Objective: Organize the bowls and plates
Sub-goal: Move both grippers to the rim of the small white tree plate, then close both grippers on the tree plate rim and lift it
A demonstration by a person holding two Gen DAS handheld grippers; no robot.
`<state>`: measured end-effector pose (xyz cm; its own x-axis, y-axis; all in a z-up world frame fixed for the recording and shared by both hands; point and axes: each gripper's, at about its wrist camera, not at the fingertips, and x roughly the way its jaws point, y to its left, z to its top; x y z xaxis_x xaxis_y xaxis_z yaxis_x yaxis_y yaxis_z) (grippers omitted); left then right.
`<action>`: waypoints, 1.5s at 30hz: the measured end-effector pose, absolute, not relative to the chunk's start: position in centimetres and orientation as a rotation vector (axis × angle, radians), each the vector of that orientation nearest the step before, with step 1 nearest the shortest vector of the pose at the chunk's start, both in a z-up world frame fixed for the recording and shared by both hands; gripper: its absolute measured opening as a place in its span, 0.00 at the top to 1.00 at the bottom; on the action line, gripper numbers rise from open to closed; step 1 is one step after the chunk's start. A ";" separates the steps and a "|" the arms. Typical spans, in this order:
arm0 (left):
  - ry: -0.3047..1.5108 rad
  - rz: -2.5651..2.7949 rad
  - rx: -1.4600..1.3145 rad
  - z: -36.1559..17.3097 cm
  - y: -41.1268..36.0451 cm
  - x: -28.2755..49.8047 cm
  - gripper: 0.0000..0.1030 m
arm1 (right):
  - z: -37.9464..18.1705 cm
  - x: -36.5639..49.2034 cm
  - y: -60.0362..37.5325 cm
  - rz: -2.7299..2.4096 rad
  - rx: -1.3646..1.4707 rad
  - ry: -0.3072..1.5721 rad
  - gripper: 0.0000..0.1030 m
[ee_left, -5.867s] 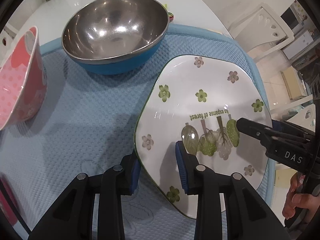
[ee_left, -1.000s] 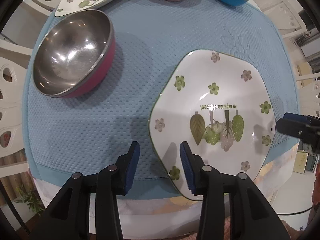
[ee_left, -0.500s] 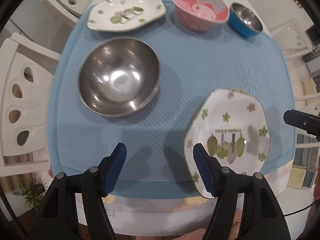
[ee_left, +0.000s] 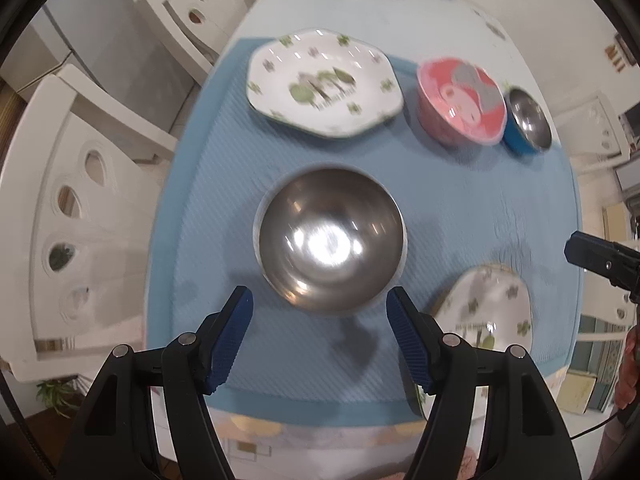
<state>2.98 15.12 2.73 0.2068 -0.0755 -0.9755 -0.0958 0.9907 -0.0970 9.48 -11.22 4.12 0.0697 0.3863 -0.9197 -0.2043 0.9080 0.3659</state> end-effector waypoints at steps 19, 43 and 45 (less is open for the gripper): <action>1.280 0.051 -0.236 2.2 23.5 17.6 0.34 | 5.0 20.5 -2.4 0.594 0.344 1.342 0.24; 1.335 -0.002 -0.201 -7.8 22.1 27.1 0.43 | -6.9 23.7 3.6 0.406 0.322 1.381 0.23; 1.332 -0.007 -0.205 -8.0 22.2 27.2 0.46 | -7.1 23.4 3.7 0.410 0.347 1.392 0.23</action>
<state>27.24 22.21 -8.04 0.2396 -0.1218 -0.9632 -0.1123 0.9820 -0.1521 23.45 3.74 -7.15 0.1284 0.4739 -0.8712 -0.0745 0.8806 0.4680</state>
